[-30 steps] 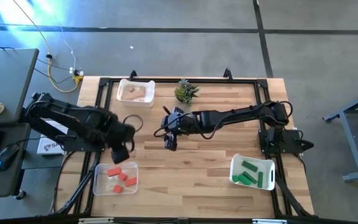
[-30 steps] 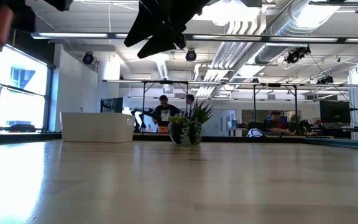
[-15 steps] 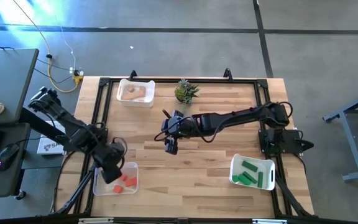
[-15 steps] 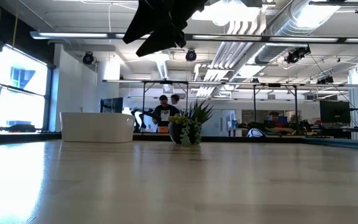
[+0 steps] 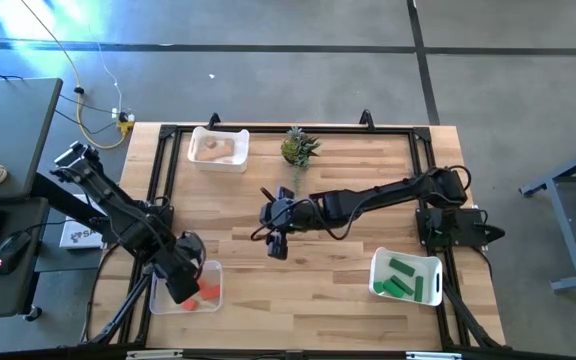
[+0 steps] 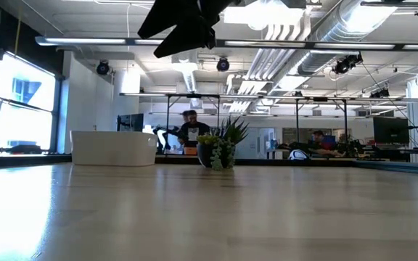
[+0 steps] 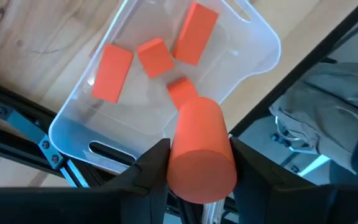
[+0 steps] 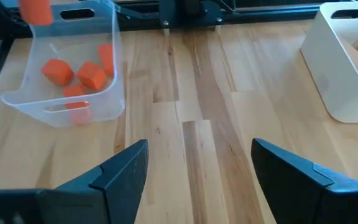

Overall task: Sort & place blocks by color
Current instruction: Put the orange block into the transparent bin, then return to Home Position

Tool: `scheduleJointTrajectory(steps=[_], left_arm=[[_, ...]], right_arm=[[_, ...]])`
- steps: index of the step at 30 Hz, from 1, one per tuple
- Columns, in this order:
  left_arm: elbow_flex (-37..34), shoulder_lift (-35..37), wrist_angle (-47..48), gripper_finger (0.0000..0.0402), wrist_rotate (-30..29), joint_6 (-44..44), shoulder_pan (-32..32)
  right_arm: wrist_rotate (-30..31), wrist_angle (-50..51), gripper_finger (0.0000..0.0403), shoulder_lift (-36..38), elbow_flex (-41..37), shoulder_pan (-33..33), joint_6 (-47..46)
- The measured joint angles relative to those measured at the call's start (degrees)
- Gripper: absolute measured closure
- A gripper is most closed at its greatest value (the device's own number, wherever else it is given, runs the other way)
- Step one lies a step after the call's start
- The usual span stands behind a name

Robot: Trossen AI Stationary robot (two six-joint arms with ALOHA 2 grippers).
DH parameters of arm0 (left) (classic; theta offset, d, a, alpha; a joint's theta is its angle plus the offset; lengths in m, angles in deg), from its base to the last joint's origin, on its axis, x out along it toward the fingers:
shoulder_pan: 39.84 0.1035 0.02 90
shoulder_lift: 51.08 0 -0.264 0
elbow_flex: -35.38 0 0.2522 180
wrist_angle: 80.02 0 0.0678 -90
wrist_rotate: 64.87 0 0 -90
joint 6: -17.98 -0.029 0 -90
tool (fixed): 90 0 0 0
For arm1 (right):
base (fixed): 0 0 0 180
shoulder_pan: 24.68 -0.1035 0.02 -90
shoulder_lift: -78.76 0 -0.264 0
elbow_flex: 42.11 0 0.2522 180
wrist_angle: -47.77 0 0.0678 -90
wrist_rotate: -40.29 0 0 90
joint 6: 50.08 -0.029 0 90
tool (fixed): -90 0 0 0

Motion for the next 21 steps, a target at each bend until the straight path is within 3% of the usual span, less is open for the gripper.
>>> scheduleJointTrajectory(steps=[5, 15, 21], left_arm=[[0.0, -2.5, -2.0, 0.0269, 0.5, 0.0, 0.0], [0.0, -4.2, -7.1, 0.0197, 3.7, 0.6, 0.0], [0.0, -3.0, -8.0, 0.0189, 1.9, 0.4, 0.3]], right_arm=[[0.0, 0.0, 0.0132, 0.0, 0.0, -1.8, 0.0], [0.0, 3.0, 0.0132, 0.0, 0.0, -4.6, 1.9], [0.4, 7.4, 0.0132, 0.0, 0.0, -4.8, 3.0]])
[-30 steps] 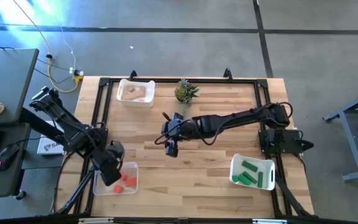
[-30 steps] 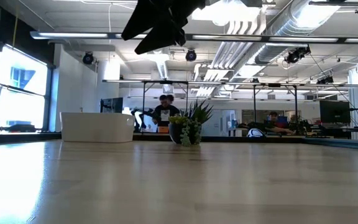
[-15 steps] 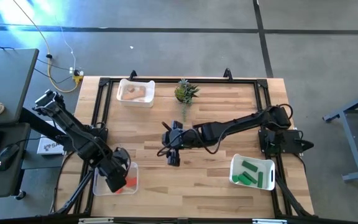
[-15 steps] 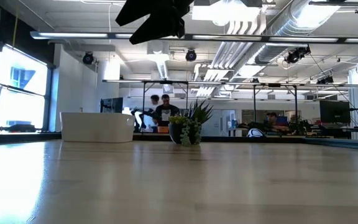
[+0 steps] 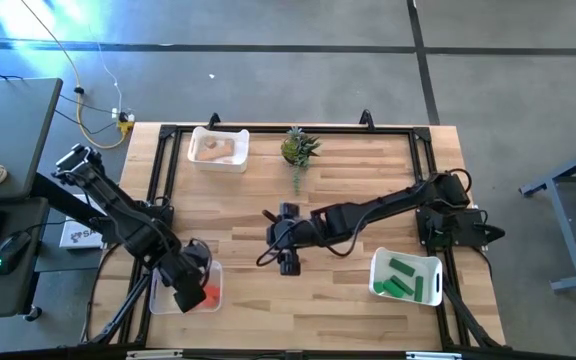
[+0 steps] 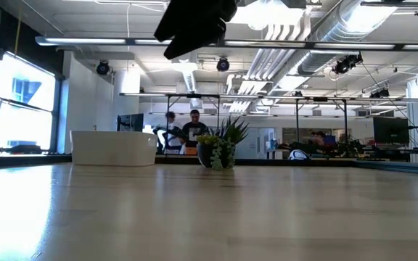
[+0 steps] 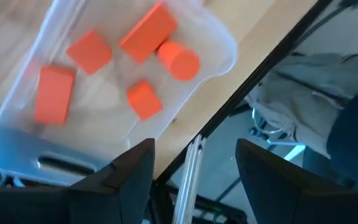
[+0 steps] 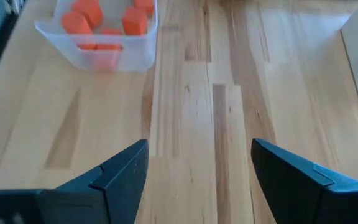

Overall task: Sort & place blocks by color
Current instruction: Return to Home Position

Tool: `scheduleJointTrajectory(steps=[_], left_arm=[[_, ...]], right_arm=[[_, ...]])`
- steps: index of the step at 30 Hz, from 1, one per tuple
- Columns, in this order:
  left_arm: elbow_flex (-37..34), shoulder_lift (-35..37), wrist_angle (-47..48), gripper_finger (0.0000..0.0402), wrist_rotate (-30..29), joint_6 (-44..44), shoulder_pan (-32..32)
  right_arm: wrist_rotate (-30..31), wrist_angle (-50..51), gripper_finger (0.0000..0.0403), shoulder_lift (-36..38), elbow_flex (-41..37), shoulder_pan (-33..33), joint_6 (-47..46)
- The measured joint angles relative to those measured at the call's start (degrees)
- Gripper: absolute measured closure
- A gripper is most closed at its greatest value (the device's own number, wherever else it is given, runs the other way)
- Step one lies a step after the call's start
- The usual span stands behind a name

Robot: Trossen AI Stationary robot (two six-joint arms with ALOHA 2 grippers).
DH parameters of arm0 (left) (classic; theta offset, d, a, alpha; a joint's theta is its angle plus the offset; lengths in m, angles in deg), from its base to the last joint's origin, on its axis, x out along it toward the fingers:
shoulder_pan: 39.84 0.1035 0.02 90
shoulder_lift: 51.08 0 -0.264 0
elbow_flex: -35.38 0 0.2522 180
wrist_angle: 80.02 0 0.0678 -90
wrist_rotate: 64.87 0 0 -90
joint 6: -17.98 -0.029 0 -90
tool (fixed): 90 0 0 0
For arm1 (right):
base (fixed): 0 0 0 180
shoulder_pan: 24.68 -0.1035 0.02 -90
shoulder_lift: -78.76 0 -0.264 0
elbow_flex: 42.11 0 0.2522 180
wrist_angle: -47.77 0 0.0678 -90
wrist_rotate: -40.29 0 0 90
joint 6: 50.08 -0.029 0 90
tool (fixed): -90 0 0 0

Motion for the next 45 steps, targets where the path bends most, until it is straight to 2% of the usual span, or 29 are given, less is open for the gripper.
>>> scheduleJointTrajectory(steps=[8, 12, 19, 24, 29, 34, 38, 45], left_arm=[[0.0, 6.8, -2.7, 0.0198, -13.0, -10.1, 2.9], [0.0, 11.8, -2.7, 0.0199, -20.2, -19.3, 6.4], [0.0, 21.9, -2.6, 0.0199, -25.0, -35.0, 15.4], [0.0, 29.4, -1.8, 0.0200, -29.9, -45.6, 20.7], [0.0, 36.3, -1.7, 0.0200, -34.3, -54.1, 22.8], [0.0, 42.0, -2.1, 0.0200, -41.0, -58.7, 22.9], [-3.1, 46.7, -8.3, 0.0200, -41.8, -61.8, 22.9], [-19.6, 57.7, -28.9, 0.0200, -33.9, -70.6, 22.8]], right_arm=[[0.7, 2.6, 0.0132, 0.0, 0.0, 0.8, 0.0], [0.1, 2.5, 0.0132, 0.0, 0.0, 1.3, 0.9], [-0.2, 1.7, 0.0132, 0.0, 0.0, 2.2, 0.9], [-0.5, -2.8, 0.0132, 0.0, 0.0, 3.0, 1.7], [0.0, -8.9, 0.0132, 0.0, 0.0, 3.6, -0.1], [0.9, -11.8, 0.0132, 0.0, 0.0, 4.5, -1.0], [2.4, -11.8, 0.0132, 0.0, 0.0, 5.4, -4.6], [2.4, -16.1, 0.0132, 0.0, 0.0, 6.6, -10.5]])
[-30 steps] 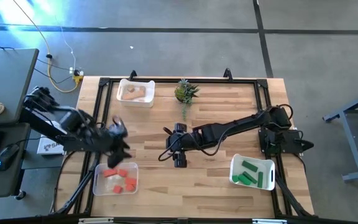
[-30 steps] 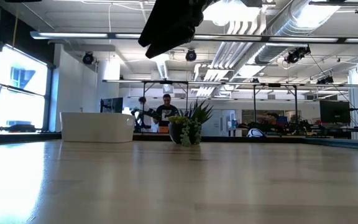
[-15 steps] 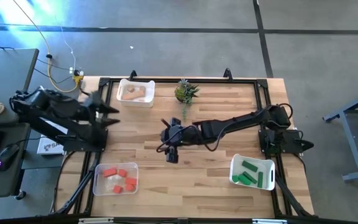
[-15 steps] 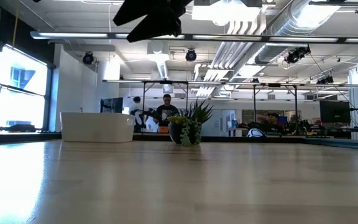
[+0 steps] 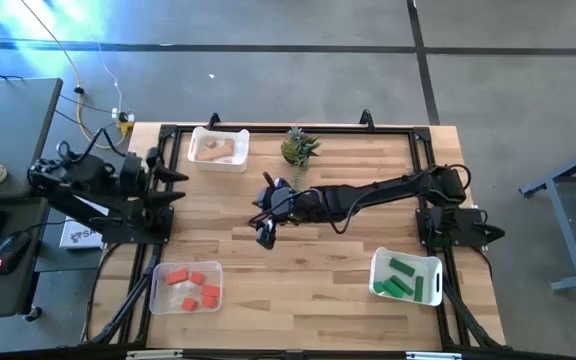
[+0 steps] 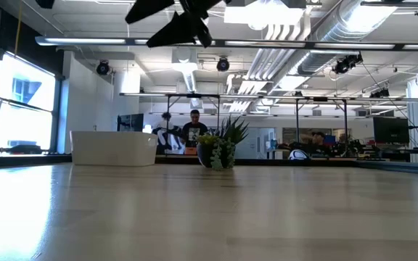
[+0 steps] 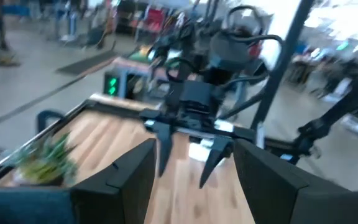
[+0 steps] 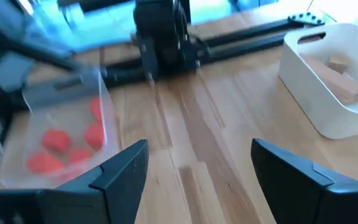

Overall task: Sort & place blocks by color
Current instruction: Return to Home Position

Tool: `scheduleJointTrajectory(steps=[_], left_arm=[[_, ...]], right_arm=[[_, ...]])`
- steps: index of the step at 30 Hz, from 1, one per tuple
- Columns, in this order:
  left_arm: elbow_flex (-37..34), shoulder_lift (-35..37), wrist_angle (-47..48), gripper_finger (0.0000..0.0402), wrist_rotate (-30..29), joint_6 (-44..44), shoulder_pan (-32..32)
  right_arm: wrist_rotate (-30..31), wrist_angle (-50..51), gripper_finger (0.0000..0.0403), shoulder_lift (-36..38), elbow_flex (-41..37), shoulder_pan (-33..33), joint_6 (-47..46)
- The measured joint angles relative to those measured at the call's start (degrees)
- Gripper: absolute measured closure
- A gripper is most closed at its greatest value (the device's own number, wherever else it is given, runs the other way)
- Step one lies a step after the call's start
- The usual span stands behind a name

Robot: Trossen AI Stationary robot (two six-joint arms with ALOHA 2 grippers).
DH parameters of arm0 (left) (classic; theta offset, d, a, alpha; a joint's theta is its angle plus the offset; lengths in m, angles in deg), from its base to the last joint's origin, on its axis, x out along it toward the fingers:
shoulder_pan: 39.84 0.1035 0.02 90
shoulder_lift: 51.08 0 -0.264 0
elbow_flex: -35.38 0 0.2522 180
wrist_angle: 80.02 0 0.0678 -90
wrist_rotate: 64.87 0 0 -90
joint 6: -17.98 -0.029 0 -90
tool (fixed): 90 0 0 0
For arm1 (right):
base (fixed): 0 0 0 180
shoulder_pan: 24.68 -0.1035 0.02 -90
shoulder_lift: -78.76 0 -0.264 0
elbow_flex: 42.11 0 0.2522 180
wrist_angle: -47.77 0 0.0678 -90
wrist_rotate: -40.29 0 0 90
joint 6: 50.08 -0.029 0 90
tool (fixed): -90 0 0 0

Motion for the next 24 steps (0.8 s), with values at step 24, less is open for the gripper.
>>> scheduleJointTrajectory(steps=[24], left_arm=[[-35.0, 17.2, -20.6, 0.0200, 3.7, 4.3, 0.1]], right_arm=[[-26.5, -7.1, 0.0132, 9.9, 0.0, 12.3, 0.3]])
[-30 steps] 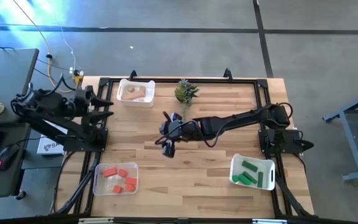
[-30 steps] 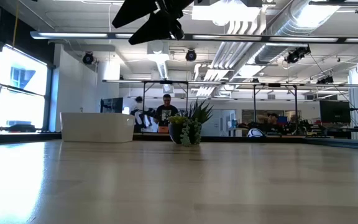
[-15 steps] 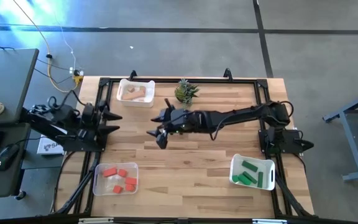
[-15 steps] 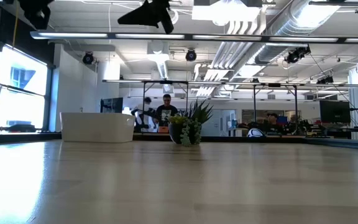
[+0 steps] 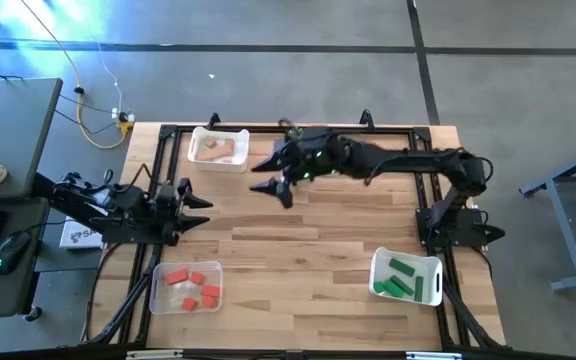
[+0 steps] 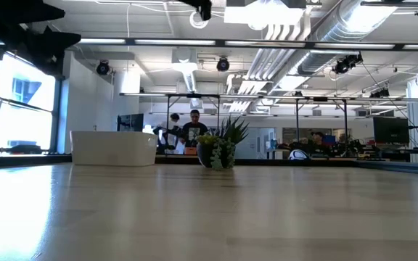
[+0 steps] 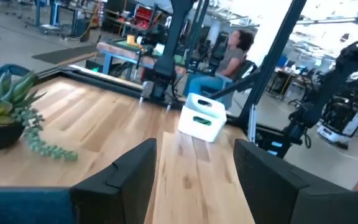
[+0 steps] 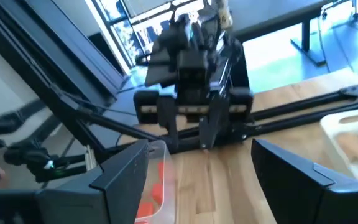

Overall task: Sort & place blocks by color
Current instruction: Return to Home Position

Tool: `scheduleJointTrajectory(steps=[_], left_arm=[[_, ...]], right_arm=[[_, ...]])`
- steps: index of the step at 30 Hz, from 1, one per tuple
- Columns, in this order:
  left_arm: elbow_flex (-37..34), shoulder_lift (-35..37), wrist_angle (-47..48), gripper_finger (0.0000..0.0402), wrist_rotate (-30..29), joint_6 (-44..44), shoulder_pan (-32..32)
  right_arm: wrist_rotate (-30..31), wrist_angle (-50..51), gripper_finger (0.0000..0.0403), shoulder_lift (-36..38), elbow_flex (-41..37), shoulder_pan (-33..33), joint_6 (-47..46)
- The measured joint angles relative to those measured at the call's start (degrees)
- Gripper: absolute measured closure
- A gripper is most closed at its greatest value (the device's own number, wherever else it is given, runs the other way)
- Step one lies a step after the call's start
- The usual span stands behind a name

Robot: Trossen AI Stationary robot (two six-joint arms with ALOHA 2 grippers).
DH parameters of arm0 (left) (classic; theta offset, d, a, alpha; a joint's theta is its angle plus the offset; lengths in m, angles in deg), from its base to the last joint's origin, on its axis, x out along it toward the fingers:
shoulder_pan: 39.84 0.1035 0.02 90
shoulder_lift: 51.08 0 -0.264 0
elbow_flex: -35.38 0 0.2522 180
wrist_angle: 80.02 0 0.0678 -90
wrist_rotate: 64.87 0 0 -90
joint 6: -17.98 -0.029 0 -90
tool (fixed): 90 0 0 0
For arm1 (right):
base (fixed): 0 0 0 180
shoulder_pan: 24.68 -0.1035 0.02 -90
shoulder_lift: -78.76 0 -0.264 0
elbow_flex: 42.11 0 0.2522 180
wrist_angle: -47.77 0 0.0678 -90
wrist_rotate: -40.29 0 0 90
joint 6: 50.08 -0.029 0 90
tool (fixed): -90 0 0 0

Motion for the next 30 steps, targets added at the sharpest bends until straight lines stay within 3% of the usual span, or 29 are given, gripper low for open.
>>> scheduleJointTrajectory(steps=[7, 16, 20, 25, 30], left_arm=[[-3.4, 0.0, -1.4, 0.0200, -0.2, 0.0, 0.9], [-4.3, 0.0, -0.2, 0.0200, 0.8, -0.1, 6.0], [-4.3, 0.0, -0.6, 0.0200, 3.1, -0.5, 8.1], [-4.3, 0.0, -0.6, 0.0200, 3.1, -3.0, 10.1], [-4.3, 0.0, -0.6, 0.0200, 3.2, -4.6, 11.4]], right_arm=[[1.3, 10.1, 0.0132, 8.6, 0.0, 3.0, 4.2], [24.2, 34.0, 0.0132, 21.4, -1.8, 2.6, 9.5], [29.3, 33.6, 0.0132, 29.6, -11.8, 2.5, 9.8], [29.2, 22.8, 0.0132, 43.0, -30.5, 3.0, 5.7], [29.1, 15.6, 0.0132, 54.9, -44.5, 3.0, 1.6]])
